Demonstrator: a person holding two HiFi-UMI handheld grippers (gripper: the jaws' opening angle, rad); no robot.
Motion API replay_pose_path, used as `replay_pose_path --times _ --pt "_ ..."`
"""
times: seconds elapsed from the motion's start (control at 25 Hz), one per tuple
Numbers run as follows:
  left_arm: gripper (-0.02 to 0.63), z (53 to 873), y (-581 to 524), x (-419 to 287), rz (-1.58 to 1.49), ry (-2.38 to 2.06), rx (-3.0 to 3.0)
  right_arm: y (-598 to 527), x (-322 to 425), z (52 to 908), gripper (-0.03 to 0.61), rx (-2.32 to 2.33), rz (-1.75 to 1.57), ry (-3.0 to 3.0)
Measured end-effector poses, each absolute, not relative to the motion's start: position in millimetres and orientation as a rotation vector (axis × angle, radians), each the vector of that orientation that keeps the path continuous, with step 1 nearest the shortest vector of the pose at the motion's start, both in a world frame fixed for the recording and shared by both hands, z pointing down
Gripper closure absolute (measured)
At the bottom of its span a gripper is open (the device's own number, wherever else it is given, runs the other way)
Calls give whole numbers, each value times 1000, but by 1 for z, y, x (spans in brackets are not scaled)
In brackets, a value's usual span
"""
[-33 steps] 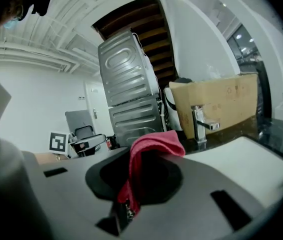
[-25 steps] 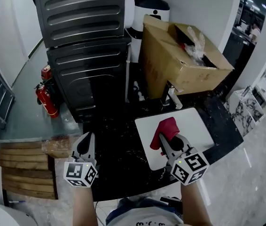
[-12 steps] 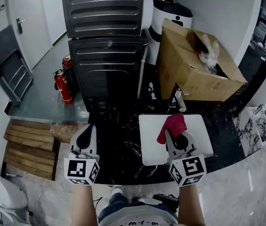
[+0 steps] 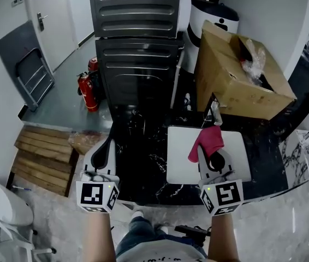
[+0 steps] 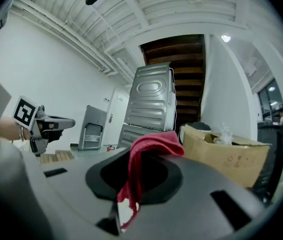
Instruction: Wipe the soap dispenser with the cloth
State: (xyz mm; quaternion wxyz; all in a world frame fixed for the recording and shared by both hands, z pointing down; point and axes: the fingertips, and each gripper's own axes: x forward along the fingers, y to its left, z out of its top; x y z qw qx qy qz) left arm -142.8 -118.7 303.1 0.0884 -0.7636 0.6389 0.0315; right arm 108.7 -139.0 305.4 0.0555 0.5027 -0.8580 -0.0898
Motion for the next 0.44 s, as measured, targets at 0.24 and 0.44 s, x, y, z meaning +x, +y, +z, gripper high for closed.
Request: replay_pose_path --times 0.24,0.44 --pt "601 301 -109 -133 97 1887 -2252 -129 117 304 532 1548 -285 -2615" --pt "601 306 -103 -121 66 1856 -2255 -123 120 310 533 1540 -284 -2618"
